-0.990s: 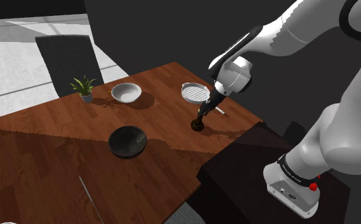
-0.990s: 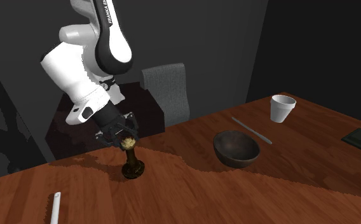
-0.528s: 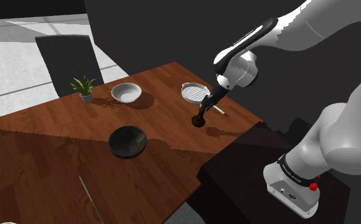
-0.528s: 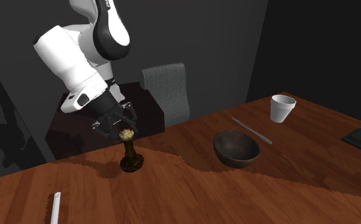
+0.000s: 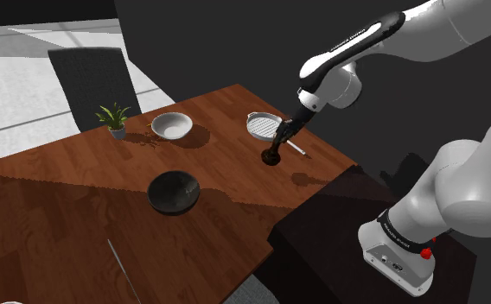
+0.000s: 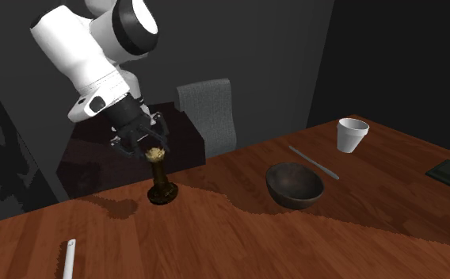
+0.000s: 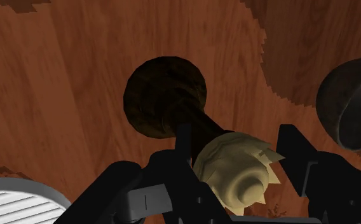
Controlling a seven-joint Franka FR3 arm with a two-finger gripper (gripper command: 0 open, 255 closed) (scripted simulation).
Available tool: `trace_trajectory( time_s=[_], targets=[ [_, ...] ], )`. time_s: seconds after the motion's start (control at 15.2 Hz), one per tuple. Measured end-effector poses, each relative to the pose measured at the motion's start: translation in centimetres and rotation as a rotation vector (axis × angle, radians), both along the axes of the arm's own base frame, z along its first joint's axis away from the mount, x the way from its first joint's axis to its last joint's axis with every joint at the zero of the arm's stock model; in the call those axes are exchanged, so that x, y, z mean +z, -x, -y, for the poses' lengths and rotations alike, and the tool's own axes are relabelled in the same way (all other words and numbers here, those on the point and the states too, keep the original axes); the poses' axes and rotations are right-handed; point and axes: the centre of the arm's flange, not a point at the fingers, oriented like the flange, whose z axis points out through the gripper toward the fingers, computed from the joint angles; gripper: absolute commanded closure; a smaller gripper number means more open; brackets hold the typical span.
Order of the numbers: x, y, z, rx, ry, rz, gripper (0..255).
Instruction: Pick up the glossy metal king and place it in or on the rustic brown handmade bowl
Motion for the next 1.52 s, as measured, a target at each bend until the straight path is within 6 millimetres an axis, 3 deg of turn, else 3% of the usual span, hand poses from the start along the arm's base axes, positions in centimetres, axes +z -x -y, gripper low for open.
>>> trace_trajectory(
  time_s=[0.73,1.12,1.52],
  targets=[
    [5.3,-0.1,-0.4,0.0,0.0,0.0,255],
    [6.3,-1.8,-7.2,0.001,0.001,-0.001,255],
    [7.6,-3.8,-15.3,0.001,0.001,0.0,255]
  ],
)
